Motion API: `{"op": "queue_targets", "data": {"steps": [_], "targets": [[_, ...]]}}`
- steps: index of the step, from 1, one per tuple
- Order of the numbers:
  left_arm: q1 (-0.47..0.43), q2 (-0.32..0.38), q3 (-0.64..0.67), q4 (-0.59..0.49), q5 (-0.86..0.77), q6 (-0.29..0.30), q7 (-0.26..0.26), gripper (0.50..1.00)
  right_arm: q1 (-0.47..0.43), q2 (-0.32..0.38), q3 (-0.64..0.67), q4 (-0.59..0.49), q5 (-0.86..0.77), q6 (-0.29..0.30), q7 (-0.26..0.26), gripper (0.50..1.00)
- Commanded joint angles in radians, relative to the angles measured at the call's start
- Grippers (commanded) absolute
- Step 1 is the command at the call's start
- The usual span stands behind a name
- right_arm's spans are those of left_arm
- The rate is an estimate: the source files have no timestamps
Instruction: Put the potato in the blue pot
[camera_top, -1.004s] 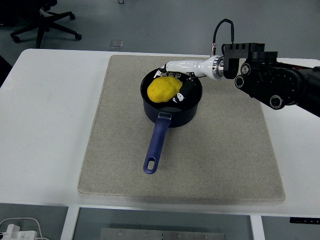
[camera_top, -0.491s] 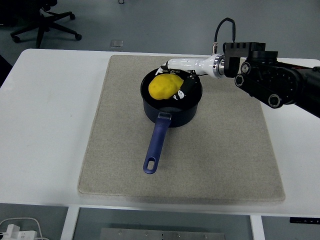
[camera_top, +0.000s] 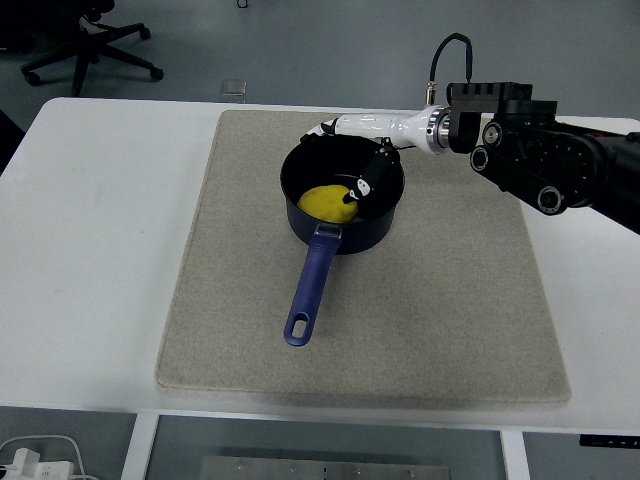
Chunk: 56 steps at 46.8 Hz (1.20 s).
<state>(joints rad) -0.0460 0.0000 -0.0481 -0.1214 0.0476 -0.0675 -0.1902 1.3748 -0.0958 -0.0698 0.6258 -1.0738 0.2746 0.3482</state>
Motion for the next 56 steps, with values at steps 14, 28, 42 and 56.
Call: {"op": "queue_targets", "data": {"steps": [14,28,42,56], "targets": [[0.000,0.000,0.001,0.000,0.000,0.000,0.000,0.994,0.009,-0.067,0.033,0.002,0.119,0.012,0.000,0.932],[0.000,0.000,0.001,0.000,0.000,0.000,0.000,0.994,0.024,-0.191,0.035,0.000,0.328,0.014,0.000,0.932],[0.000,0.000,0.001,0.000,0.000,0.000,0.000,0.994,0.013,-0.334,0.059,0.000,0.701,0.008,0.000,0.932],[0.000,0.000,0.001,0.000,0.000,0.000,0.000,0.994,-0.103,-0.392,0.142,-0.014,0.899,-0.017,0.000,0.932]]}}
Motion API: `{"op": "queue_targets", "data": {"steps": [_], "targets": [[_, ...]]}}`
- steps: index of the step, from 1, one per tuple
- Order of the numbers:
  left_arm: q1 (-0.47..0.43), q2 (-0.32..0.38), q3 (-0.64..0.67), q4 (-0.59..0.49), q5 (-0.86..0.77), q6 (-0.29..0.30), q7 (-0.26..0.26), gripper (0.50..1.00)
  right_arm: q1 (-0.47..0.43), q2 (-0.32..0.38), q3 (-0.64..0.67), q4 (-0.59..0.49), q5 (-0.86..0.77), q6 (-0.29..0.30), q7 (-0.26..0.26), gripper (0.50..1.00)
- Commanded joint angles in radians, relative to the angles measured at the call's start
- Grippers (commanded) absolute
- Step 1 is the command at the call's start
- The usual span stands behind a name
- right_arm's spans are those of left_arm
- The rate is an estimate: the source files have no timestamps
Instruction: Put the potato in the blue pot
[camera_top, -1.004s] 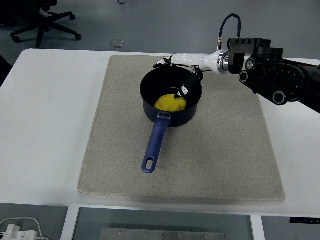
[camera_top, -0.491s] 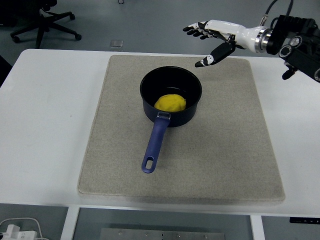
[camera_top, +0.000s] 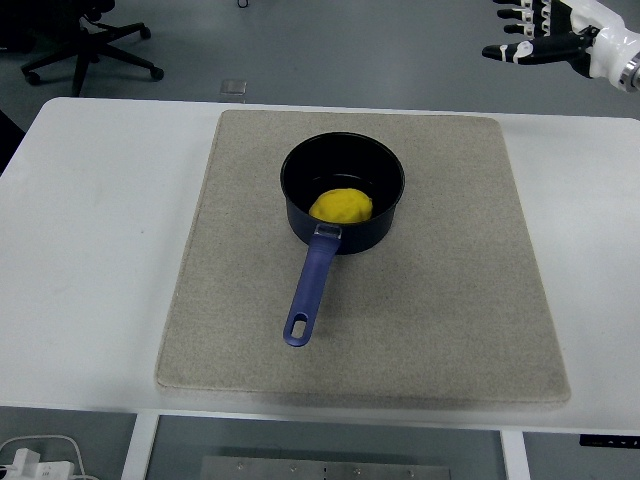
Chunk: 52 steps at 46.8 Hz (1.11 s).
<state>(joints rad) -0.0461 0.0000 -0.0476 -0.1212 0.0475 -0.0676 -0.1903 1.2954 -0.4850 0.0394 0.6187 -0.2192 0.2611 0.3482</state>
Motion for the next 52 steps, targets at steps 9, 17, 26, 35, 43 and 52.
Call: {"op": "queue_targets", "data": {"steps": [9,17,26,35,43,52], "targets": [[0.000,0.000,0.000,0.000,0.000,0.000,0.000,0.994,-0.102,0.000,0.094,-0.079,0.187,-0.003,0.000,0.932],[0.000,0.000,0.000,0.000,0.000,0.000,0.000,0.994,-0.171,0.012,0.108,-0.097,0.360,-0.017,-0.026,0.932],[0.000,0.000,0.000,0.000,0.000,0.000,0.000,0.994,-0.226,0.025,0.106,-0.094,0.511,-0.036,-0.081,0.932],[0.000,0.000,0.000,0.000,0.000,0.000,0.000,0.994,-0.263,0.058,0.108,-0.094,0.521,-0.036,-0.081,0.932],[0.000,0.000,0.000,0.000,0.000,0.000,0.000,0.994,-0.278,0.081,0.109,-0.093,0.524,-0.036,-0.080,0.932],[0.000,0.000,0.000,0.000,0.000,0.000,0.000,0.994,-0.292,0.097,0.132,-0.091,0.523,-0.037,-0.080,0.930]]}}
